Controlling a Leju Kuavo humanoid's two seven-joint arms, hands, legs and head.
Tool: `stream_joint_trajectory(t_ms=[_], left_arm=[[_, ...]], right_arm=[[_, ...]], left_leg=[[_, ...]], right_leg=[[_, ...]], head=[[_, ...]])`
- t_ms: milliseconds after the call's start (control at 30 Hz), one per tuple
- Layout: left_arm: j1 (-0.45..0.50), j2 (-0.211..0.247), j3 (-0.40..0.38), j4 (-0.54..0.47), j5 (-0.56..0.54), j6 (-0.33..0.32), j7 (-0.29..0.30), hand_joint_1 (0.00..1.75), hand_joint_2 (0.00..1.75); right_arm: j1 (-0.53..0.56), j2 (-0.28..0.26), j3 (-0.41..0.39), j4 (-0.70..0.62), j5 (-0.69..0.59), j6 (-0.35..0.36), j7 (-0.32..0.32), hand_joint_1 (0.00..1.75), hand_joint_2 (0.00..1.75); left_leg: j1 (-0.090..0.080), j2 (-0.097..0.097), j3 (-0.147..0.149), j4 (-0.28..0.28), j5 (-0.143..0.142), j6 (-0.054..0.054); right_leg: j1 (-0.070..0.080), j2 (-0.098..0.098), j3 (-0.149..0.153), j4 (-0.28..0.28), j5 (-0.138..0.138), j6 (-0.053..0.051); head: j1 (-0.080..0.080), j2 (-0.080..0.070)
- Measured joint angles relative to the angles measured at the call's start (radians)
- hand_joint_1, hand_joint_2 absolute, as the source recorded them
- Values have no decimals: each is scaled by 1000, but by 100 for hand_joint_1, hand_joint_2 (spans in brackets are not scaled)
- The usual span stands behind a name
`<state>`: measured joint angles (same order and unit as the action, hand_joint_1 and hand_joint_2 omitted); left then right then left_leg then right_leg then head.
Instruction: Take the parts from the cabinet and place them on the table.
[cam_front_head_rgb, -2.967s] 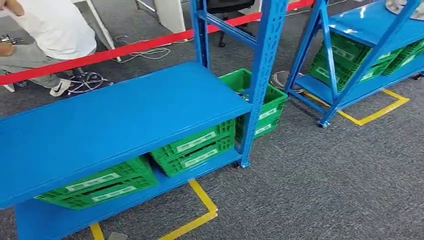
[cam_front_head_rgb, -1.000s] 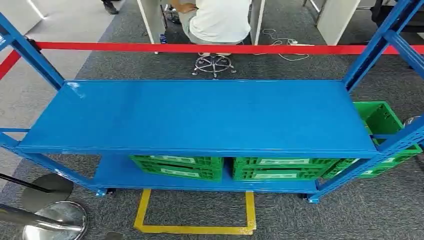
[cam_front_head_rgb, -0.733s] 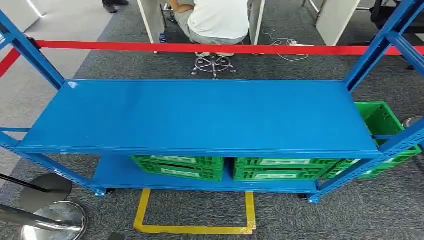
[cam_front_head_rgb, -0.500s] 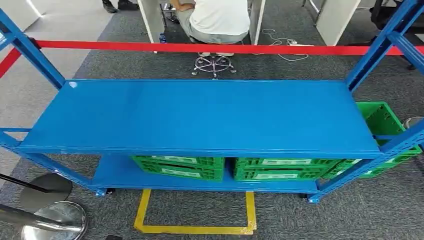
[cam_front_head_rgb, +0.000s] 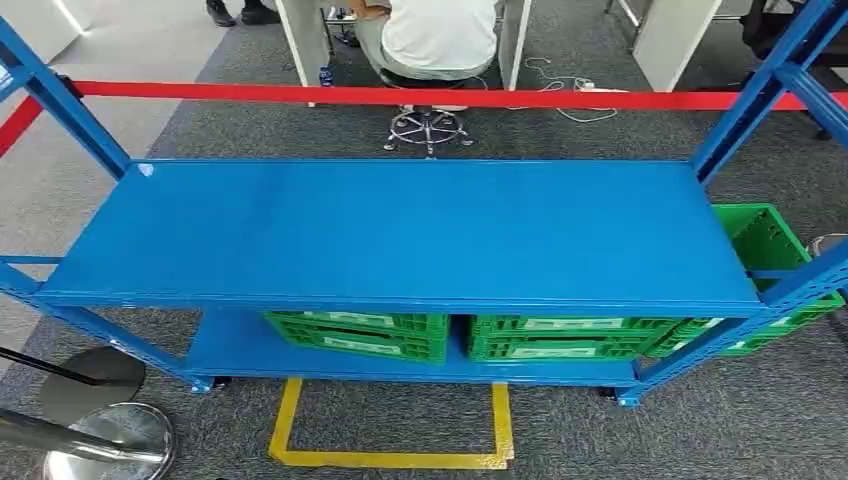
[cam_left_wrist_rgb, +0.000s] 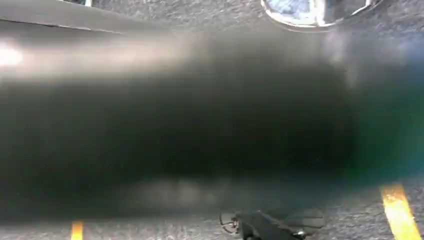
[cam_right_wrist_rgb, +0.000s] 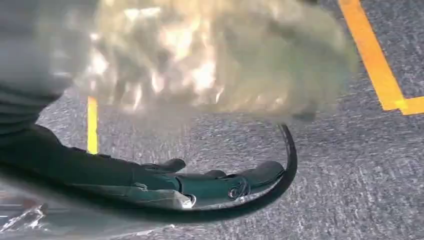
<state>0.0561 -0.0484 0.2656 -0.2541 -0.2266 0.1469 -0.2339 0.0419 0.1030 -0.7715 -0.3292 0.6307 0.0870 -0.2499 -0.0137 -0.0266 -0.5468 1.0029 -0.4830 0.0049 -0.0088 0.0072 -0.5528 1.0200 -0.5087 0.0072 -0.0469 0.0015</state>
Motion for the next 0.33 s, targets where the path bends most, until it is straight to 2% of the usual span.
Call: stream_joint_trajectory(t_ms=[333], left_arm=[[31,15,-87,-41,82,-52,84,0,0]], right_arm=[[36,-31,266,-20,-226,-31,89,0,0]], left_leg=[[0,0,0,0,0,0]], right_leg=[[0,0,0,0,0,1]], head=[[0,0]])
